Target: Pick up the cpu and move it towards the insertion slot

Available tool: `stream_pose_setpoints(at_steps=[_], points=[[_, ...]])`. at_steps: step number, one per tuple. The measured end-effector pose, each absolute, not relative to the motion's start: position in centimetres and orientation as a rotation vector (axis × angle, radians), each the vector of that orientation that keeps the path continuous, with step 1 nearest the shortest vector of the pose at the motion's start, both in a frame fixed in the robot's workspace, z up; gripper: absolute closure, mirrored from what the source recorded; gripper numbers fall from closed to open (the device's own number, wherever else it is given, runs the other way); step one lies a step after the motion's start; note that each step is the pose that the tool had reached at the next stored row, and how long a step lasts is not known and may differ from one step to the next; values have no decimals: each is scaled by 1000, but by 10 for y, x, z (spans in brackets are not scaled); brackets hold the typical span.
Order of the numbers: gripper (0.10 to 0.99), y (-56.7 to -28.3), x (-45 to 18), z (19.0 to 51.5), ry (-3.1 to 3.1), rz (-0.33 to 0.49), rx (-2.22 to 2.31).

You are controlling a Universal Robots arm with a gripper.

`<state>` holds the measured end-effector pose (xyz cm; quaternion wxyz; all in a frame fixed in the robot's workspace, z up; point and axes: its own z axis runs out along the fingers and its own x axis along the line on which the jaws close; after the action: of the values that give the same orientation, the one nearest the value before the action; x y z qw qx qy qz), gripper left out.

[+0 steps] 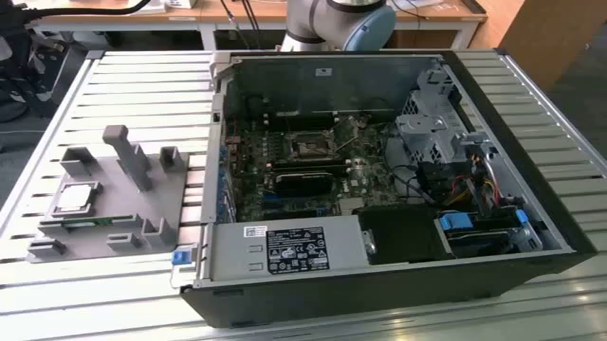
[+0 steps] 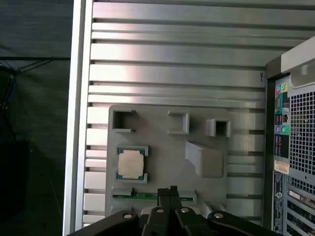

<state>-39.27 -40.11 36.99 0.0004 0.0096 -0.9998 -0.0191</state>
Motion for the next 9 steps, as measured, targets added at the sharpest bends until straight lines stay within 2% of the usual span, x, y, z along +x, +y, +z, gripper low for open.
stream_pose_setpoints(at_steps=[9], points=[[980, -401, -393, 370, -3140, -60, 30]])
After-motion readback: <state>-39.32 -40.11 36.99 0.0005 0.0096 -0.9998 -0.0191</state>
